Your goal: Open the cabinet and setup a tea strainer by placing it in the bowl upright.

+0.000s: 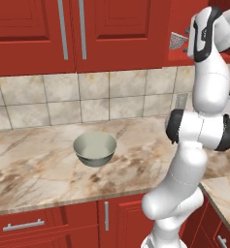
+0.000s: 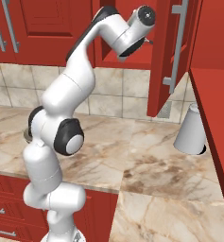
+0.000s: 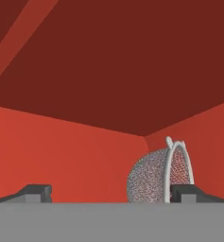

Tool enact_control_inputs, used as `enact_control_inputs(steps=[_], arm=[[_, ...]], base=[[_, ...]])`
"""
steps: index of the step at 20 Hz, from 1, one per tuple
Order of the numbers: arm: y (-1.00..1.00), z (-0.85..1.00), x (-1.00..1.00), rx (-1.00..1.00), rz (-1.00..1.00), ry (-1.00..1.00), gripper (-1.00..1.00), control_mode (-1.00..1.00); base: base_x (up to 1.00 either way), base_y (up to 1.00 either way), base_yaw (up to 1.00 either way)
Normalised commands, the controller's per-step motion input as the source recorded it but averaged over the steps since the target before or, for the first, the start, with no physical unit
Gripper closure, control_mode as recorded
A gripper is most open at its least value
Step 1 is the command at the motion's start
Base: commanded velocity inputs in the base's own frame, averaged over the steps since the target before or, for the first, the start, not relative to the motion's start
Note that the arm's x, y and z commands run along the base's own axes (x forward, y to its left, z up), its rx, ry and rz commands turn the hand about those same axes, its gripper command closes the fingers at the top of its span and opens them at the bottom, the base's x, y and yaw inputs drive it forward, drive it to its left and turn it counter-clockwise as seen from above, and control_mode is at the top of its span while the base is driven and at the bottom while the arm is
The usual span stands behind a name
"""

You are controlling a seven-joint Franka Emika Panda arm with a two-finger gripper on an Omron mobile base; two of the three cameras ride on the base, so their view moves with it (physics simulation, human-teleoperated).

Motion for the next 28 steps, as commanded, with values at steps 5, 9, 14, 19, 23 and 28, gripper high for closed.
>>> enact_control_inputs(steps=[5,9,14,19,23,28], arm=[[-0.14,0.12,0.13,0.0,0.05,0.0,-1.0,-1.0],[-0.01,0.0,0.21,0.0,0.01,0.0,-1.0,-1.0],[-0.09,0.0,0.29,0.0,0.0,-0.01,-1.0,-1.0],[-0.07,0.0,0.19,-0.02,0.0,-0.02,-1.0,-1.0],[0.0,0.0,0.11,-0.06,-0.04,0.0,-1.0,-1.0],[0.0,0.0,0.23,-0.09,-0.09,0.04,-1.0,-1.0]], base=[[0.0,0.0,0.0],[0.0,0.0,0.0],[0.0,0.0,0.0],[0.0,0.0,0.0],[0.0,0.0,0.0],[0.0,0.0,0.0]])
